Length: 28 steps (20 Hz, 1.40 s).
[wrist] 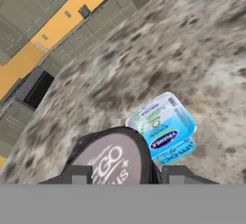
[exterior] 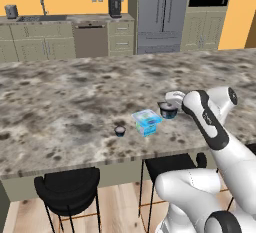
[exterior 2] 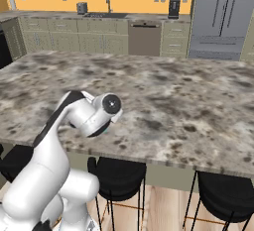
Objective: Stack the yogurt containers by placing the smaller containers on top of the larger containers.
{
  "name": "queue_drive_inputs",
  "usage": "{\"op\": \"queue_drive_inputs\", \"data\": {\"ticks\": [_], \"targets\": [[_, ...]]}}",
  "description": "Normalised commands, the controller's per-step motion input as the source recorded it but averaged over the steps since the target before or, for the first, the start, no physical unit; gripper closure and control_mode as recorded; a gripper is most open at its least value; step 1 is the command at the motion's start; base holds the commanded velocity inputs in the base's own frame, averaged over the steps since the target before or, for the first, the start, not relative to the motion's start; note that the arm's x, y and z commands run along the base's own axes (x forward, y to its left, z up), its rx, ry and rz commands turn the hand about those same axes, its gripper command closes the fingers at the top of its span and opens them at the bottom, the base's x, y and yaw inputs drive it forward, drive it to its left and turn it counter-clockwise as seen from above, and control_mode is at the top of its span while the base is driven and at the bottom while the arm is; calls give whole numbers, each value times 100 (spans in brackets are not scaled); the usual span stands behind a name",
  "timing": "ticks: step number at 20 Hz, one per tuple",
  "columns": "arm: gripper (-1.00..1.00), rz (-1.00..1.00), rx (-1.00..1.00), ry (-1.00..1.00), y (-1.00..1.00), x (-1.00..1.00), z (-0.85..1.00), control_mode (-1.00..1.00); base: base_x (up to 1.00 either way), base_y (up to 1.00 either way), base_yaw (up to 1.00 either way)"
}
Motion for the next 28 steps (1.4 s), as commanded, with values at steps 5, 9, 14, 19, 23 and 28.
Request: {"op": "queue_drive_inputs", "data": {"ticks": [5,9,14,19,23,28], "targets": [[100,-4,0,-18,27,-2,0,-100,0,0,0],[100,-4,0,-10,25,0,-1,-100,0,0,0],[100,-5,0,4,4,0,0,-100,0,0,0],[100,-5,1,10,0,0,0,-100,0,0,0],[100,-1,2,5,-1,4,0,-100,0,0,0],[100,0,3,0,-6,16,-1,-100,0,0,0]]}}
